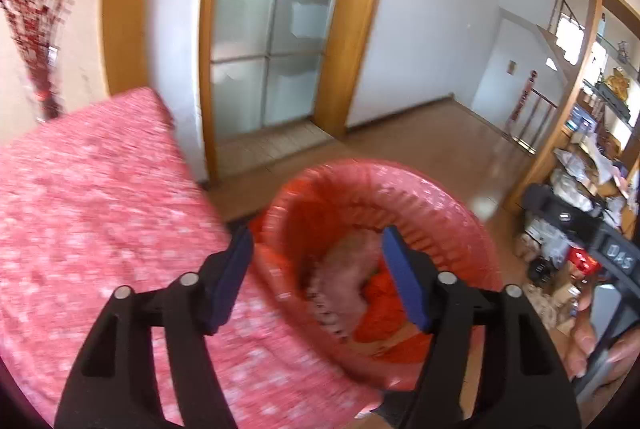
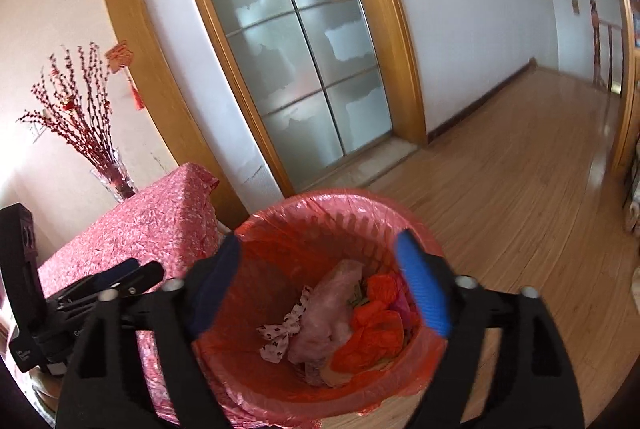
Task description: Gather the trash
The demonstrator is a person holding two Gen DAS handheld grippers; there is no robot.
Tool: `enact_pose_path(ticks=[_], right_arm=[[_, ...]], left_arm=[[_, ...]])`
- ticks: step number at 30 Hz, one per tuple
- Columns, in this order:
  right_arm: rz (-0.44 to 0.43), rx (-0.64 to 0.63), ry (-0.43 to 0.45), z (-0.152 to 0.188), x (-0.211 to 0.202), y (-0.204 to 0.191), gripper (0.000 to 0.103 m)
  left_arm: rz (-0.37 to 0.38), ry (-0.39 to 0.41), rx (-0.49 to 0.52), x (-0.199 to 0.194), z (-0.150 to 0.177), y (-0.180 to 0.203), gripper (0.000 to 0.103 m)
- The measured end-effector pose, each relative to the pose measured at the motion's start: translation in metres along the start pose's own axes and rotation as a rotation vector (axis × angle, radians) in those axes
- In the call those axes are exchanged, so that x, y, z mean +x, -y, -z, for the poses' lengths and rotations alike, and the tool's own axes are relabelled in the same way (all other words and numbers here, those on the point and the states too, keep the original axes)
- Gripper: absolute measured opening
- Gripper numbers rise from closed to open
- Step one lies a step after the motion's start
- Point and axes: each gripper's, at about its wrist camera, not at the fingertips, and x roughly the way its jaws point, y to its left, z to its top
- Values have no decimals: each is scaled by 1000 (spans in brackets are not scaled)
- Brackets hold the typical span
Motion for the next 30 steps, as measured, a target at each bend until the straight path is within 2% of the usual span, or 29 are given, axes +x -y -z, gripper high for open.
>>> enact_pose_path(ticks=[3,7,10,13,18,22,30], right_arm=[[20,-23,62,3,-22,-20,100],[38,-64,103,10,-44,-45,101],[50,-88,118,19,-59,-66,101],[85,-115,149,32,-74,-81,101],[125,-218,210,68,-96,-102,101],[145,-277,222,88,-105,-111,101],[151,-252,230,105,-123,-106,101]], left_arm=[[-116,65,10,-33,6,-13,85],[-286,165,19,-83,20,-26,98],[-399,228,25,-116,32,-32,99],[-479,275,28,-142,46,-35,99],[-534,301,14,-171,78,-34,99],[-539,309,-37,-188,100,-36,99],[-565,344,-82,-211,122,-37,99]])
